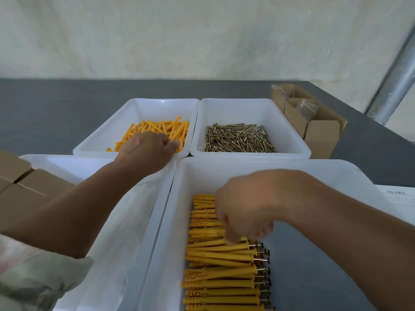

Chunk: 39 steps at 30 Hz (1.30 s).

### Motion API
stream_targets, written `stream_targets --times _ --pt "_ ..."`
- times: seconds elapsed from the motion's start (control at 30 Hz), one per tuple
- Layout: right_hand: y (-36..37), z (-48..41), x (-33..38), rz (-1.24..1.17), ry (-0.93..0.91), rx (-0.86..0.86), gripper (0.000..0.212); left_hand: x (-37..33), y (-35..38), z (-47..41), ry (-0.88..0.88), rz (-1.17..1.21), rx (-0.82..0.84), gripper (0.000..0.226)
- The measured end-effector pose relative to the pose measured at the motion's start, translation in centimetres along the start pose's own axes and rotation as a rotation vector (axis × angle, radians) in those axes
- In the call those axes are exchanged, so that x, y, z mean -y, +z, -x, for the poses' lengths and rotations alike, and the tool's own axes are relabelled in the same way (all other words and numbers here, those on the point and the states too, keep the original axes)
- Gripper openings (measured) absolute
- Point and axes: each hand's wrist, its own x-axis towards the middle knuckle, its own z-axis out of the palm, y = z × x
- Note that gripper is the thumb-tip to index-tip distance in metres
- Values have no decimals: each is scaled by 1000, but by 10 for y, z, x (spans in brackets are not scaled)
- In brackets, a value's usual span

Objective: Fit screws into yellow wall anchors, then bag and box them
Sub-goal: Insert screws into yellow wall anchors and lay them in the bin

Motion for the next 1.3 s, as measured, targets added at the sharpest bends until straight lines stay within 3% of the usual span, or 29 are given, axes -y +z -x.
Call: stream_targets --times 0.07,0.17,0.23,0.37,0.53,0.7,0.9,1.3 --pt "-9 1 -12 -97 -72 -230 29 1 1 -2 3 -30 24 48" --pt "-23 -6 -36 -192 -27 -750 36 4 3 -4 -5 -72 39 56" --pt "-22 -19 -52 -318 78 -876 44 6 5 -6 -12 -93 39 59" --pt "-5 -42 -78 -407 208 -746 53 8 7 -8 -1 -133 44 63" --pt "-3 -57 -88 -340 329 -521 81 8 7 -10 29 -147 66 60" --pt "-11 -65 -91 -456 312 -418 83 5 6 -8 66 -124 78 53" --pt "-13 -71 -94 -519 286 -398 80 3 4 -6 74 -87 76 48" --pt "-7 -73 -94 -418 308 -492 80 -1 0 -4 83 -87 44 50"
